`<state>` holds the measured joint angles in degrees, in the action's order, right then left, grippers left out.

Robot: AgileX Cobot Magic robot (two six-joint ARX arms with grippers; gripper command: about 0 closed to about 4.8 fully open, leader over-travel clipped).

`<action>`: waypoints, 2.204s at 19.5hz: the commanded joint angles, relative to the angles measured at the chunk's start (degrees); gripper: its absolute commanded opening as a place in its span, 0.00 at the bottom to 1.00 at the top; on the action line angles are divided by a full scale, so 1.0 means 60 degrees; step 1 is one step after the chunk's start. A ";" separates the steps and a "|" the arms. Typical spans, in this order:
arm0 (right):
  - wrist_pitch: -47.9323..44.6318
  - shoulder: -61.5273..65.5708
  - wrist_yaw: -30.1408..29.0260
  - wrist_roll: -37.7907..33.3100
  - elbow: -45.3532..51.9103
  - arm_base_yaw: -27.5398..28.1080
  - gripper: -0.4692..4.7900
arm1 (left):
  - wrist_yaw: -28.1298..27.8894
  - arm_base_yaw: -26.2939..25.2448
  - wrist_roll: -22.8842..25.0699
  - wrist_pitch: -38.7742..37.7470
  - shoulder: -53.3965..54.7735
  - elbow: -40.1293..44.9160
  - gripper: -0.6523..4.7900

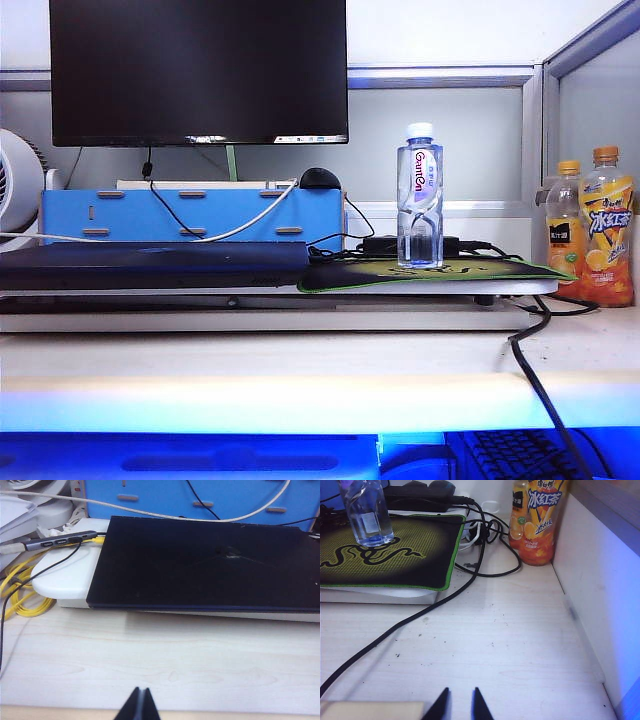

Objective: Pick up the mineral water bottle and place it on the laptop.

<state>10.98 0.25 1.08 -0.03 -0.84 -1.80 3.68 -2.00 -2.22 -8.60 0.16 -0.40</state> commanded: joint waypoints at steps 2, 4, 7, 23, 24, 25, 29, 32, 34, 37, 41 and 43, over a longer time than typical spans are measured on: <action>0.0047 0.0007 0.0018 -0.0036 -0.0004 -0.0004 0.23 | 0.0033 -0.0004 0.0011 -0.0018 -0.0018 0.0000 0.12; 0.0047 0.0007 0.0018 -0.0036 -0.0004 -0.0004 0.23 | 0.0033 -0.0004 0.0015 -0.0018 -0.0018 0.0000 0.12; 0.0047 0.0007 0.0018 -0.0036 -0.0004 -0.0004 0.23 | 0.0029 0.0000 0.0011 -0.0018 -0.0018 0.0000 0.12; -0.3909 0.1362 -0.1810 -0.4710 -0.2113 -0.0058 0.23 | 0.0033 -0.0004 0.0015 -0.0018 -0.0018 0.0000 0.12; -0.3785 0.1967 -0.2350 -0.4707 -0.2524 -0.0058 0.23 | 0.0029 -0.0004 0.0015 -0.0018 -0.0018 0.0000 0.12; -0.3723 0.2794 -0.3093 -0.4674 -0.3027 -0.0058 0.23 | 0.0033 -0.0004 0.0011 -0.0018 -0.0018 0.0000 0.12; -0.3723 0.5810 -0.6379 -0.5147 -0.4812 -0.0062 0.23 | 0.0033 -0.0004 0.0011 -0.0018 -0.0018 0.0000 0.12; -0.4124 0.7118 -0.8382 -0.6302 -0.5104 -0.0066 0.23 | 0.0033 -0.0004 0.0015 -0.0018 -0.0018 0.0000 0.12; -0.3399 0.7340 -0.8830 -0.6302 -0.5100 -0.0062 0.23 | 0.0029 -0.0004 0.0011 -0.0018 -0.0018 0.0000 0.12; -0.3144 0.7373 -0.8914 -0.4889 -0.5078 -0.0069 0.92 | 0.0033 -0.0004 0.0015 -0.0018 -0.0018 0.0000 0.12; -0.3034 0.7377 -0.7380 -0.3147 -0.5144 -0.0109 1.00 | 0.0033 -0.0004 0.0011 -0.0018 -0.0018 0.0000 0.12; -0.2841 0.7391 -0.5650 -0.1621 -0.5308 -0.0659 1.00 | 0.0036 -0.0004 0.0011 -0.0015 -0.0018 0.0000 0.12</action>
<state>-6.17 44.56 -37.95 -15.05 -31.79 -4.56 3.70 -2.00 -2.22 -8.60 0.16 -0.40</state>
